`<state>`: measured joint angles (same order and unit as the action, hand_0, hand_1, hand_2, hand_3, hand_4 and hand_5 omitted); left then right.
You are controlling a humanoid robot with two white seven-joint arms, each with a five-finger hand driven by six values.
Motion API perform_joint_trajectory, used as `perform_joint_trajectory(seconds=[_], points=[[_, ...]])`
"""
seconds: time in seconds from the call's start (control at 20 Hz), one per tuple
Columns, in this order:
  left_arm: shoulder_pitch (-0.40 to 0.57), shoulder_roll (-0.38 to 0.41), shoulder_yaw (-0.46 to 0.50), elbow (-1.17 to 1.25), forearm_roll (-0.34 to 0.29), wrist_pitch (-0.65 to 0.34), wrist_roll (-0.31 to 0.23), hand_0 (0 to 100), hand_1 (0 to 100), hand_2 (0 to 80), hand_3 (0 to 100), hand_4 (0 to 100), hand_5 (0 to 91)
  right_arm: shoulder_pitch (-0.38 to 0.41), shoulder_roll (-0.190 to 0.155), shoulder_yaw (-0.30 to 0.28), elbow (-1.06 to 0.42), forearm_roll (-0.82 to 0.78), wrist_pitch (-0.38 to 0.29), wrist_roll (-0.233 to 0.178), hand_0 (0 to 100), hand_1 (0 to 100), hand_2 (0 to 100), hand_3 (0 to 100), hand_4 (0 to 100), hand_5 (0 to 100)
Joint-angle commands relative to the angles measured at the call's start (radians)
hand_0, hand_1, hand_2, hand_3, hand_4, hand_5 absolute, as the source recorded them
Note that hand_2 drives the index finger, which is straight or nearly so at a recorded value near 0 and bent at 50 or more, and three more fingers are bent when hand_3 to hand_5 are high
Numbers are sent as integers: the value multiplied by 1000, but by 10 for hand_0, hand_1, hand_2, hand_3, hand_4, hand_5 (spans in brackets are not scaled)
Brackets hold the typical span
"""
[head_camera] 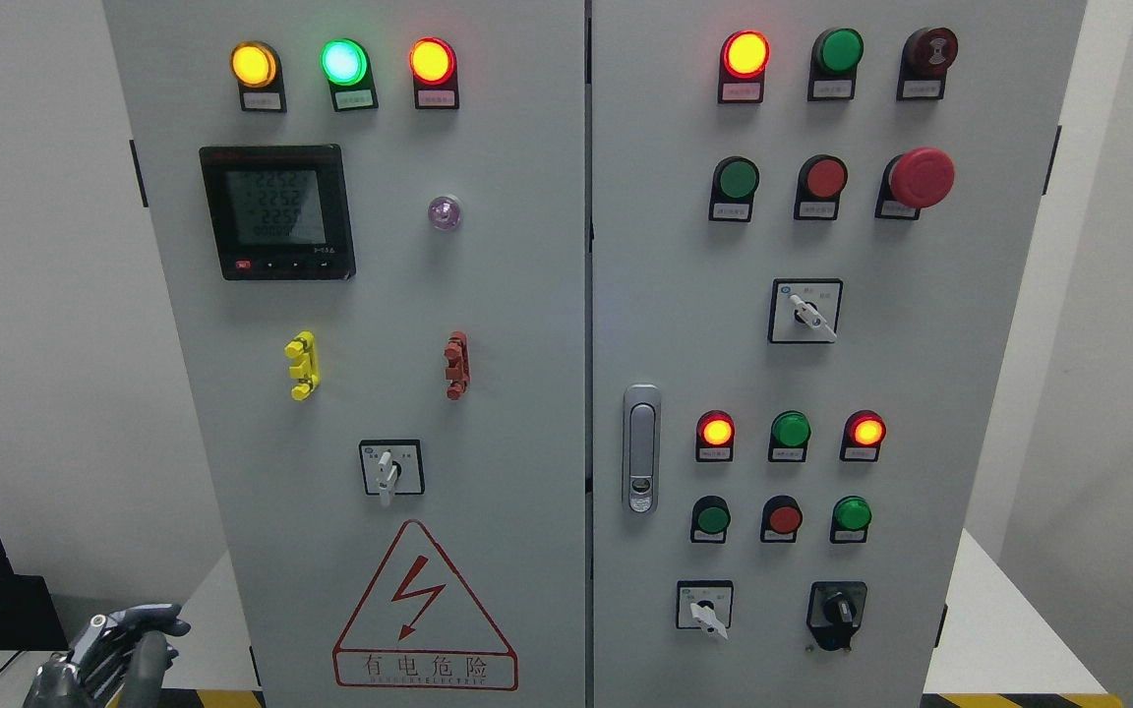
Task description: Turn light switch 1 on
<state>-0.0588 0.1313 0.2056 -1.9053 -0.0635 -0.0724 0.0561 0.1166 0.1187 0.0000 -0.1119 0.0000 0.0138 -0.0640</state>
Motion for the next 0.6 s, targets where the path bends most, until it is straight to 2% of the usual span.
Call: perform_joint_trajectory(seconds=[0.0,0.25,0.4,0.55], points=[[-76,-29,-189,-24,-53,48,51,195,281,432,597,644,532,0,1,17,0,-25,0,0,120,389,0,0,0,0],[-131,-36,-247,-23,-53,154,145,181,298,453,620,670,553,0,1,17,0,-25,0,0,120,389,0,0,0,0],[-145,-38,-264,-23,-55,178,159,177,317,468,630,677,564,0,-1,17,0,-25,0,0,120,389,0,0,0,0],[-156,-61,-272,-21,-90,207,182,171,339,475,640,684,577,0,-1,17,0,-25,0,0,120,389,0,0,0,0]])
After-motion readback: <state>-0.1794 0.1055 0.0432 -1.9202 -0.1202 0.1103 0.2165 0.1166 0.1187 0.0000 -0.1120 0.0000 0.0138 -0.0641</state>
